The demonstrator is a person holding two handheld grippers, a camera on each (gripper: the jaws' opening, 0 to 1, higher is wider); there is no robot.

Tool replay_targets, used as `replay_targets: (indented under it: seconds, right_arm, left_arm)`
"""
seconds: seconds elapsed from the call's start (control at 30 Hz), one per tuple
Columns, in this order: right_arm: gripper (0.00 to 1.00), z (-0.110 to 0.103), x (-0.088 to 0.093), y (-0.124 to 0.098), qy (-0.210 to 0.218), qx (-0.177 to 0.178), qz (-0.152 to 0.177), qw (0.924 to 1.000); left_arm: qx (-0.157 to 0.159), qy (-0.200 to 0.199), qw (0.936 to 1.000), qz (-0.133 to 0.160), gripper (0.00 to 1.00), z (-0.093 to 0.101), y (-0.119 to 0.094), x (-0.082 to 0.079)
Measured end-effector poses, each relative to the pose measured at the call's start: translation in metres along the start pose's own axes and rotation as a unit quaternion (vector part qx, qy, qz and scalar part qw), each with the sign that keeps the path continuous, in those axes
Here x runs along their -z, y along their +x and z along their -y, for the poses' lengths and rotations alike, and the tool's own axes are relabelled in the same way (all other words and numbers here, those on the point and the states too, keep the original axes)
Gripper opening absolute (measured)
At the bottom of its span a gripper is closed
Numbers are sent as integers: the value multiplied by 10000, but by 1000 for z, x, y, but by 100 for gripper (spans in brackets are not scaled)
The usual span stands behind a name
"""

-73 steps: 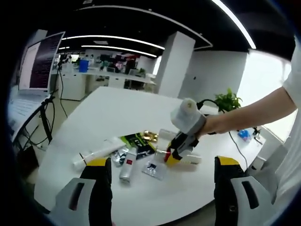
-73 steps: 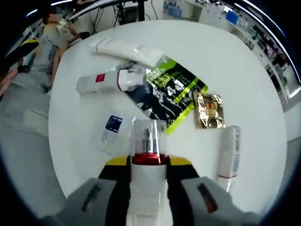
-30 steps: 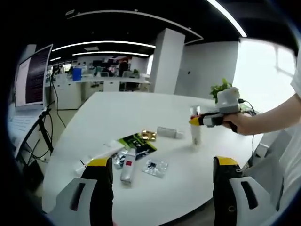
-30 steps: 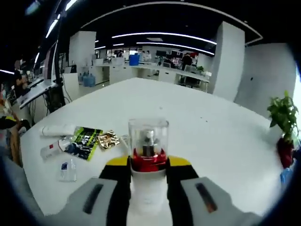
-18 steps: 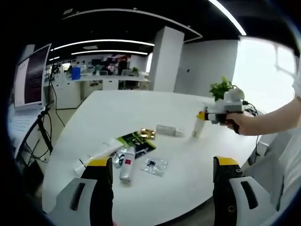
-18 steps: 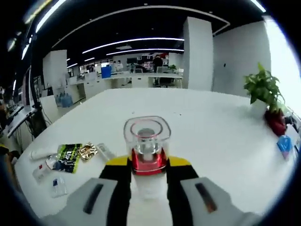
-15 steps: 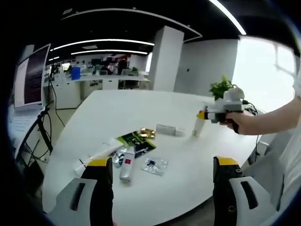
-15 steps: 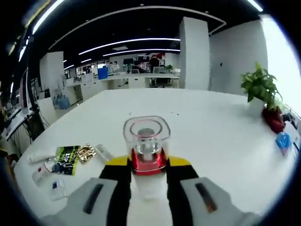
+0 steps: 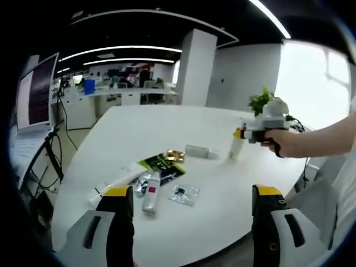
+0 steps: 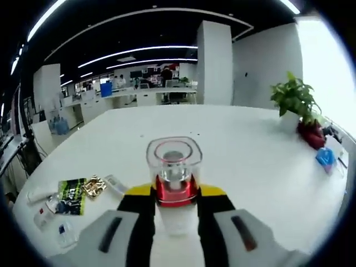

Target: Arrange the skincare products in the storage area until every visible bottle or jar stands upright without overlapping.

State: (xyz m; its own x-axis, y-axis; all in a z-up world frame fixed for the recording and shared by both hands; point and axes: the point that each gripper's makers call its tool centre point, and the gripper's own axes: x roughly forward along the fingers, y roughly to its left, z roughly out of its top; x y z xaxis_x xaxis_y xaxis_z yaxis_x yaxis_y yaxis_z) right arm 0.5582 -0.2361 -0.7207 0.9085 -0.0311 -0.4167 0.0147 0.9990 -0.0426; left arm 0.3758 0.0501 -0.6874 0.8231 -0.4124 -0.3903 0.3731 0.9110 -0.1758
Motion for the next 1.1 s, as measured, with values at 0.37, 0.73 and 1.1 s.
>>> replay_targets:
  seconds: [0.37,0.73,1.1]
  right_arm:
    - [33,-1,24,-2,-201,-55,-258,9994]
    - [44,5,51,-23,-176,-317,-507,9981]
    - [70,-12,53,-74,-450,-1227,-461,9904]
  left_arm:
    - [-2,33,10000,-10,86,0,0,0]
    - [11,133,9999,1,86,2,0,0]
    - [40,213,9998,23,87,5,-1,-1]
